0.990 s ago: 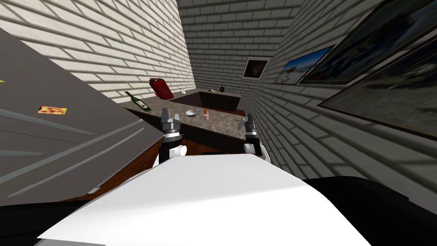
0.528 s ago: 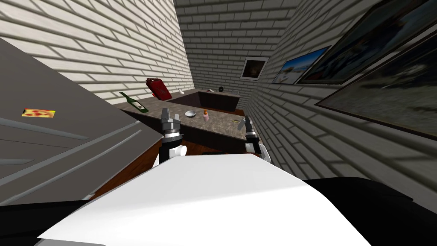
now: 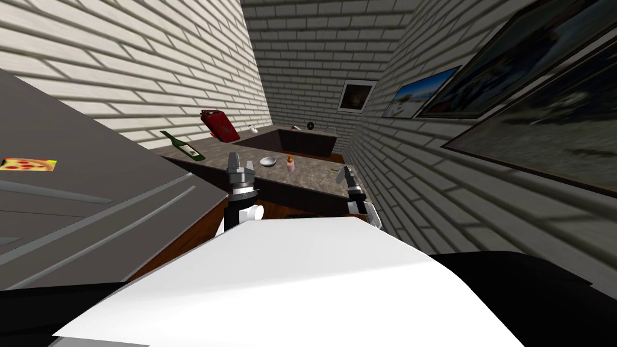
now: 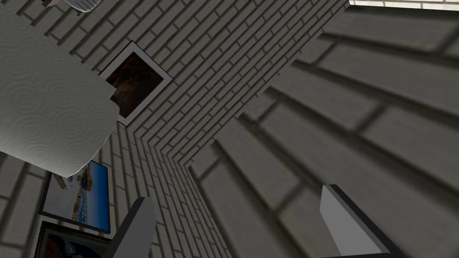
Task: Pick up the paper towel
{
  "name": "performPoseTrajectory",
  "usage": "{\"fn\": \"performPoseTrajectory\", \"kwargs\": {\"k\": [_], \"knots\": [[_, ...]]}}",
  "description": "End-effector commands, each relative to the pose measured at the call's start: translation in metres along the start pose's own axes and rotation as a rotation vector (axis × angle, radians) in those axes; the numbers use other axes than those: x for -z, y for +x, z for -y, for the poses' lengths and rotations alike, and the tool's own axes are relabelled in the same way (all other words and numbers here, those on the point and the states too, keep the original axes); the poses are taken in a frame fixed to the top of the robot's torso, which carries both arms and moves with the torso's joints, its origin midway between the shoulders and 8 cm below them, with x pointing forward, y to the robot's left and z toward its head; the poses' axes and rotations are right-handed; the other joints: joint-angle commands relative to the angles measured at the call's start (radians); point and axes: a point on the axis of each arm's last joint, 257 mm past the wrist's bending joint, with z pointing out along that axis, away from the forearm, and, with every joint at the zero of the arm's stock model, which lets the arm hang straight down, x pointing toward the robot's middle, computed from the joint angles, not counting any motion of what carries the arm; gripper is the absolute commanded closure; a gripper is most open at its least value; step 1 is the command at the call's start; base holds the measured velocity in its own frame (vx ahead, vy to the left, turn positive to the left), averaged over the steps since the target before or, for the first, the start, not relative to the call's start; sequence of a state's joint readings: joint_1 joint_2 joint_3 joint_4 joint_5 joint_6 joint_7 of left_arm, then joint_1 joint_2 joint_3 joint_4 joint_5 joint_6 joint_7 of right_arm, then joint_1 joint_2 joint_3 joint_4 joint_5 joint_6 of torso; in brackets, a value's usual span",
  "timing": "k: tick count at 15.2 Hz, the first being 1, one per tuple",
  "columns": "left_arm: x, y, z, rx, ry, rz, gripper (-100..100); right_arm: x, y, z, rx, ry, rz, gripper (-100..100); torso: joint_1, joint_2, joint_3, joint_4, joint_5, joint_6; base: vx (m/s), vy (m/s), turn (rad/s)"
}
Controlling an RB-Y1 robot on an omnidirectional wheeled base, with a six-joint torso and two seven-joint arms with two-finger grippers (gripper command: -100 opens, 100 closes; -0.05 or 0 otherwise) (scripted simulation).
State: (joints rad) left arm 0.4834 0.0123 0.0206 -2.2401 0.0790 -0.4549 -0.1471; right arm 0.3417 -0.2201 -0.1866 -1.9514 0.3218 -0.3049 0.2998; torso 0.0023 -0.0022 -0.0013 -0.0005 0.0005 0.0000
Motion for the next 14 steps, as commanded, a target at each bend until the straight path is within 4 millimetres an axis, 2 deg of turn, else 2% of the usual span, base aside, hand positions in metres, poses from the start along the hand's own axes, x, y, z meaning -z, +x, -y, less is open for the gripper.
{"fn": "performPoseTrajectory", "kwargs": {"k": [1,2,3,4,7,8,9,12,14], "knots": [[0.000,0.000,0.000,0.000,0.000,0.000,0,-0.001,0.004,0.014,0.083,0.030,-0.013,-100,0.000,0.000,0.000,0.000,0.000,0.000,0.023,0.036,-0.051],[0.000,0.000,0.000,0.000,0.000,0.000,0,-0.001,0.004,0.014,0.083,0.030,-0.013,-100,0.000,0.000,0.000,0.000,0.000,0.000,0.022,0.035,-0.041],[0.000,0.000,0.000,0.000,0.000,0.000,0,0.000,0.007,0.025,0.140,0.051,-0.023,-100,0.000,0.000,0.000,0.000,0.000,0.000,0.029,0.037,-0.048],[0.000,0.000,0.000,0.000,0.000,0.000,0,0.000,0.007,0.025,0.140,0.051,-0.023,-100,0.000,0.000,0.000,0.000,0.000,0.000,0.032,0.034,-0.036],[0.000,0.000,0.000,0.000,0.000,0.000,0,0.001,0.014,0.047,0.249,0.094,-0.046,-100,0.000,-0.001,0.000,0.000,0.000,0.000,0.030,0.035,-0.044],[0.000,0.000,0.000,0.000,0.000,0.000,0,0.001,0.014,0.047,0.249,0.094,-0.046,-100,0.000,0.000,0.000,0.000,0.000,0.000,0.026,0.034,-0.036],[0.000,0.000,0.000,0.000,0.000,0.000,0,0.002,0.017,0.057,0.302,0.115,-0.058,-100,0.000,0.000,0.000,0.000,0.000,0.000,0.027,0.037,-0.042],[0.000,0.000,0.000,0.000,0.000,0.000,0,0.004,0.020,0.068,0.352,0.135,-0.071,-100,0.000,-0.001,0.000,0.000,0.000,0.000,0.031,0.034,-0.044],[0.000,0.000,0.000,0.000,0.000,0.000,0,0.007,0.027,0.087,0.443,0.174,-0.099,-100,0.000,-0.001,0.000,0.000,0.000,0.000,0.032,0.042,-0.049]]}}
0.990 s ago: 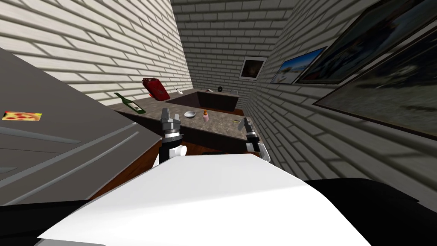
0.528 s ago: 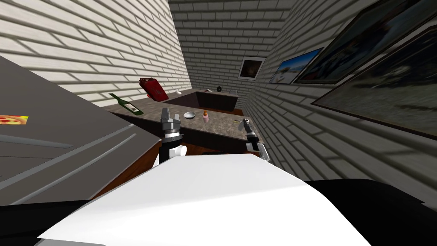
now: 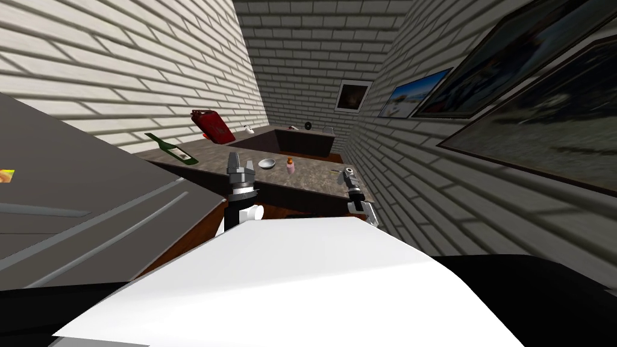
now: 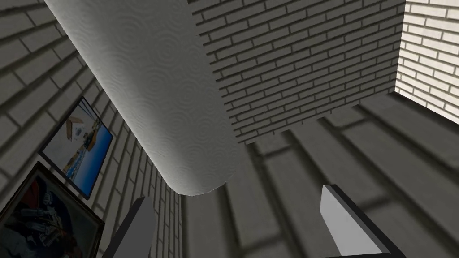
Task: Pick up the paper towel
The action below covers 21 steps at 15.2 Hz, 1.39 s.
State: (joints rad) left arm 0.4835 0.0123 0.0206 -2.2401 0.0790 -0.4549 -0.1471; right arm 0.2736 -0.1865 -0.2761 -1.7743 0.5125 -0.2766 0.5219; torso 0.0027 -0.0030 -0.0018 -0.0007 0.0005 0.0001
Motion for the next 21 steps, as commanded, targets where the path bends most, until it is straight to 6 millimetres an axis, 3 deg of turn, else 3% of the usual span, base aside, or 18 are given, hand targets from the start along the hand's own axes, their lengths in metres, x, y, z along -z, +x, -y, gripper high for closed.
{"fn": "performPoseTrajectory", "kwargs": {"k": [1,13,16,18,19,21], "knots": [[0.000,0.000,0.000,0.000,0.000,0.000,0,0.000,0.006,0.008,0.055,0.019,-0.015,-100,0.000,0.000,0.000,0.000,0.000,0.000,0.034,0.044,-0.048],[0.000,0.000,0.000,0.000,0.000,0.000,0,0.007,0.063,0.060,0.378,0.137,-0.155,-100,0.000,-0.001,0.000,0.000,0.000,0.000,0.037,0.043,-0.050],[0.000,0.000,0.000,0.000,0.000,0.000,0,0.010,0.073,0.067,0.424,0.151,-0.182,-100,-0.001,0.001,0.001,0.000,0.000,0.000,0.014,0.021,-0.051],[0.000,0.000,0.000,0.000,0.000,0.000,0,0.009,0.069,0.065,0.409,0.146,-0.173,-100,-0.002,0.002,0.001,0.000,0.000,0.000,0.003,0.006,-0.011],[0.000,0.000,0.000,0.000,0.000,0.000,0,0.009,0.069,0.065,0.409,0.146,-0.173,100,-0.002,0.002,0.001,0.000,0.000,0.000,0.000,0.000,0.000],[0.000,0.000,0.000,0.000,0.000,0.000,0,0.009,0.069,0.064,0.408,0.144,-0.172,100,-0.004,0.002,0.001,0.001,0.000,0.001,-0.003,0.001,-0.006]]}}
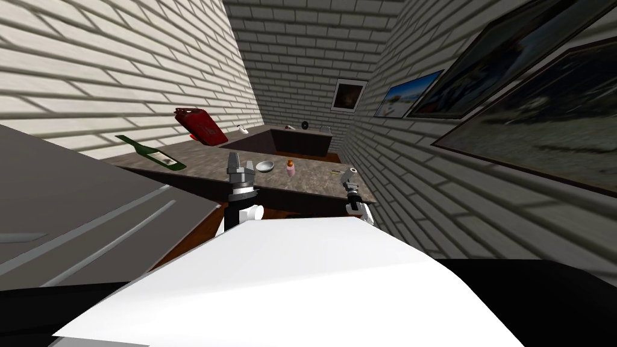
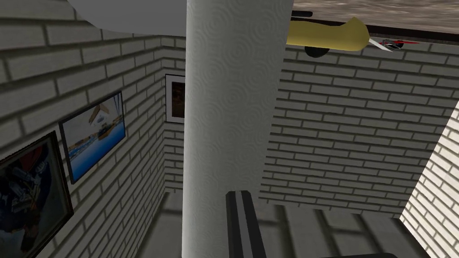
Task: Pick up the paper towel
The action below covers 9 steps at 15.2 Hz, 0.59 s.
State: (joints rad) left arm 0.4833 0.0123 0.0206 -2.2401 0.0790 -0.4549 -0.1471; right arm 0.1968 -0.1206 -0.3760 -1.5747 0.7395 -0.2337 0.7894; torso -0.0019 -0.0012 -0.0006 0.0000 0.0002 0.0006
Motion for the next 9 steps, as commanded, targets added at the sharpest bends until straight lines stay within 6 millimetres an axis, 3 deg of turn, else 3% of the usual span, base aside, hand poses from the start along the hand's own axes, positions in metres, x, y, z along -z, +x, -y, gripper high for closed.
{"fn": "performPoseTrajectory", "kwargs": {"k": [1,4,5,9], "knots": [[0.000,0.000,0.000,0.000,0.000,0.000,0,0.000,0.000,0.000,0.000,0.000,0.000,100,0.000,0.000,0.000,0.000,0.000,0.000,0.000,0.000,0.000],[0.000,0.000,0.000,0.000,0.000,0.000,0,-0.002,-0.002,0.002,0.001,0.003,0.002,100,-0.001,-0.002,-0.001,0.000,0.000,0.000,0.003,-0.003,0.011],[0.000,0.000,0.000,0.000,0.000,0.000,0,-0.010,-0.003,0.010,0.012,0.032,-0.008,-100,-0.001,-0.001,-0.001,0.000,0.000,0.000,-0.019,-0.025,0.072],[0.000,0.000,0.000,0.000,0.000,0.000,0,-0.022,-0.003,0.021,0.026,0.073,-0.022,-100,-0.004,0.001,0.000,0.000,-0.001,0.000,-0.035,-0.047,0.134]]}}
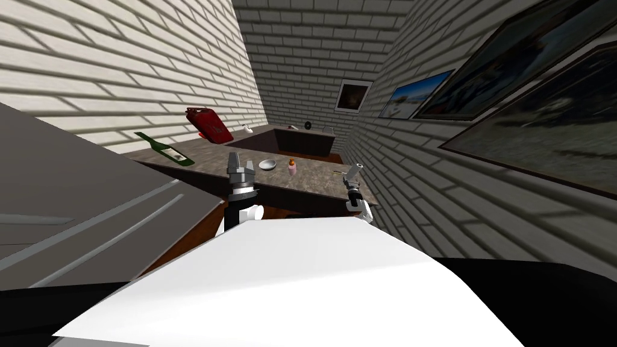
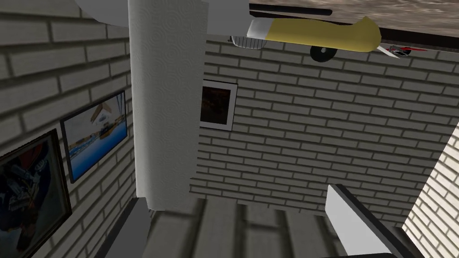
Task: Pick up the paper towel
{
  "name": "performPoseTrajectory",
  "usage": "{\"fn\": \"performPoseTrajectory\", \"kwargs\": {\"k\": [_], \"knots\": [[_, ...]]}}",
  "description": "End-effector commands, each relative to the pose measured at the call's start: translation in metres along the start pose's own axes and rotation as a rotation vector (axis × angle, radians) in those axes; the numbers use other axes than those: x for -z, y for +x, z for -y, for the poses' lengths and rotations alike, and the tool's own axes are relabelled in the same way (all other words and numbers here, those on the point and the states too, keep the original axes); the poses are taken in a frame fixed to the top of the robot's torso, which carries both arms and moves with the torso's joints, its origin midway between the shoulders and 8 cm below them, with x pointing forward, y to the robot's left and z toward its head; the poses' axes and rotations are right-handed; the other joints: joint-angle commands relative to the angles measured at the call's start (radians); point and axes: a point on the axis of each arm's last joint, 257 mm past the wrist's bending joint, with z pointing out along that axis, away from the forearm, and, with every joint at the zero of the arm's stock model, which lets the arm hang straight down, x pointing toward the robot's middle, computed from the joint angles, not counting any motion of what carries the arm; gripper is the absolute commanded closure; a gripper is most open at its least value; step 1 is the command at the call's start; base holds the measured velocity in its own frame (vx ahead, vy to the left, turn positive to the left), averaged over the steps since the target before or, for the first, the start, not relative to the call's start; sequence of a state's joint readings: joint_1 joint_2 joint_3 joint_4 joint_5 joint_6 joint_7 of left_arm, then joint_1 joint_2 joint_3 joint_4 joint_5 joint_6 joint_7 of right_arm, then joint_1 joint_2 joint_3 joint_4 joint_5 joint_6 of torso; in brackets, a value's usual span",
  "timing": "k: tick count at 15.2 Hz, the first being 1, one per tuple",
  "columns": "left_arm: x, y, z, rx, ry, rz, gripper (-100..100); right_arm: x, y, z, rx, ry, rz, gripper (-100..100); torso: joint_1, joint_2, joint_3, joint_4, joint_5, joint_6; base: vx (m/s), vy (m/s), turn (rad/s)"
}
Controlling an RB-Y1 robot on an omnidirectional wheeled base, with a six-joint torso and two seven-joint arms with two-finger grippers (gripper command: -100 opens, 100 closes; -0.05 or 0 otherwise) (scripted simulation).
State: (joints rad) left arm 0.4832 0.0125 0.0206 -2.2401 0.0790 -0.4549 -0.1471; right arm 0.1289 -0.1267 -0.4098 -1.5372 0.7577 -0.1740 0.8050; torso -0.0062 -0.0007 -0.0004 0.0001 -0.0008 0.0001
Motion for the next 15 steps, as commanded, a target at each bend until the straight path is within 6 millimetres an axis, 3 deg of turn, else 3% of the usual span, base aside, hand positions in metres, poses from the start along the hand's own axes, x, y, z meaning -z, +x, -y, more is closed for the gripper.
{"fn": "performPoseTrajectory", "kwargs": {"k": [1,7,8,11,12,13,15], "knots": [[0.000,0.000,0.000,0.000,0.000,0.000,0,-0.007,-0.001,0.006,0.008,0.023,-0.010,-100,0.000,0.000,0.000,0.000,0.000,0.000,-0.027,-0.036,0.102],[0.000,0.000,0.000,0.000,0.000,0.000,0,-0.025,0.000,0.021,0.023,0.086,-0.037,-100,0.000,0.000,0.000,0.000,0.000,0.000,-0.028,-0.042,0.105],[0.000,0.000,0.000,0.000,0.000,0.000,0,-0.020,0.000,0.017,0.020,0.072,-0.030,-100,0.000,0.000,0.000,0.000,0.000,0.000,-0.018,-0.028,0.047],[0.000,0.000,0.000,0.000,0.000,0.000,0,-0.038,-0.009,0.017,0.027,0.093,-0.031,-100,0.001,-0.001,-0.001,0.000,0.000,0.000,-0.018,-0.027,0.070],[0.000,0.000,0.000,0.000,0.000,0.000,0,-0.033,-0.006,0.017,0.024,0.086,-0.030,-100,0.001,-0.001,-0.001,0.000,0.000,0.000,-0.014,-0.020,0.044],[0.000,0.000,0.000,0.000,0.000,0.000,0,-0.026,-0.002,0.018,0.023,0.081,-0.032,100,0.001,-0.001,-0.001,0.000,0.000,0.000,0.008,-0.003,-0.068],[0.000,0.000,0.000,0.000,0.000,0.000,0,-0.027,-0.003,0.018,0.024,0.083,-0.033,100,0.003,-0.002,-0.001,-0.001,0.001,0.001,0.017,0.014,-0.072]]}}
